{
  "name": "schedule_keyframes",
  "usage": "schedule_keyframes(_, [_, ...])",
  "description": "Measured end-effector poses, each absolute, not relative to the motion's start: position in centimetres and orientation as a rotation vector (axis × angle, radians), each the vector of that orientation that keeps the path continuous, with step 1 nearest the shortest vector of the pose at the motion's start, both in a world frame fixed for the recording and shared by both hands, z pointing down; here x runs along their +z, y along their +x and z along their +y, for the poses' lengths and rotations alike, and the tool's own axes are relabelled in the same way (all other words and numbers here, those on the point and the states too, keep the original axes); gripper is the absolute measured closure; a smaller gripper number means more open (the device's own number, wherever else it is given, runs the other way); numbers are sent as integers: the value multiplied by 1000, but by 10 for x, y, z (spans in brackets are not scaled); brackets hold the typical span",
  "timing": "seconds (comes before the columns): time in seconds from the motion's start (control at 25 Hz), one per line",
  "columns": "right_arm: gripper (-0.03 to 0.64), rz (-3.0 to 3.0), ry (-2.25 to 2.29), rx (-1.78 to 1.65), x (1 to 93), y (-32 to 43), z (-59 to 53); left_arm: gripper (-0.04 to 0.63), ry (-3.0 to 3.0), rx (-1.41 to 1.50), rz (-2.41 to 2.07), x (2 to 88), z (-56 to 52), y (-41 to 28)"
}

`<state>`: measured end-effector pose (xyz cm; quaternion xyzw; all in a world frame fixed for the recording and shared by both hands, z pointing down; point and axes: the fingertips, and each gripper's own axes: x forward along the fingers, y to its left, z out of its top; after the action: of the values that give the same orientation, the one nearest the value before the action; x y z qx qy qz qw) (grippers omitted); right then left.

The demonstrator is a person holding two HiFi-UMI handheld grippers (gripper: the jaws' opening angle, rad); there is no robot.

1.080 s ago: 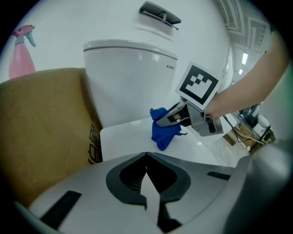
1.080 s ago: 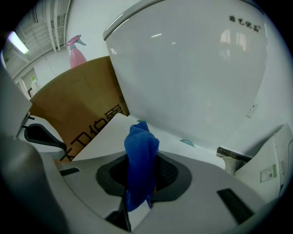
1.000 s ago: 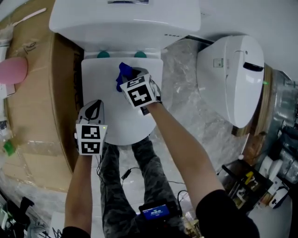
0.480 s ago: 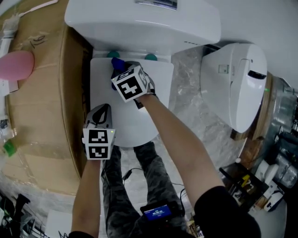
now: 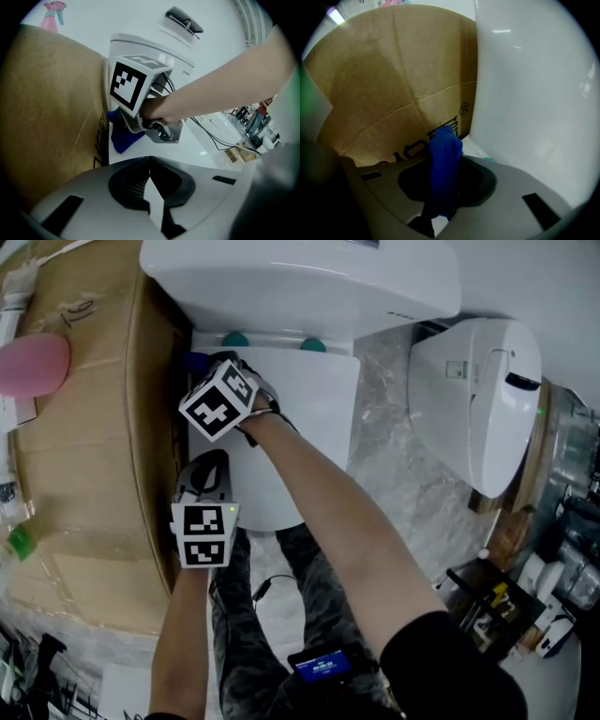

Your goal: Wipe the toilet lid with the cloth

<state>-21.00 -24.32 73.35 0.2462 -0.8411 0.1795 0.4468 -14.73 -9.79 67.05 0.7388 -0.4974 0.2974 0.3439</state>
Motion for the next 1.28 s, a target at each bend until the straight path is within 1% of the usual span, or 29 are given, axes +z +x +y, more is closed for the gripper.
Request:
schedule_keyframes(0.16, [525, -2099, 593, 461, 733, -197, -243, 583, 1921, 802, -1288, 675, -95, -148])
schedule_keyframes(0.32, [523, -2099, 633, 512, 732, -166, -244, 584, 1929, 836, -1273, 678, -93, -140])
schedule_keyframes(0.6, [506, -2089, 744, 585, 730, -86, -255, 584, 1932, 849, -1260, 680, -101, -115])
schedule_keyframes(0.92, [500, -2037, 917, 724, 732, 19, -262, 584, 1958, 893, -1209, 687, -101, -68])
schedule_keyframes(1.28, [502, -1982, 1054, 830, 741, 98, -241, 584, 1958, 899, -1173, 689, -95, -25])
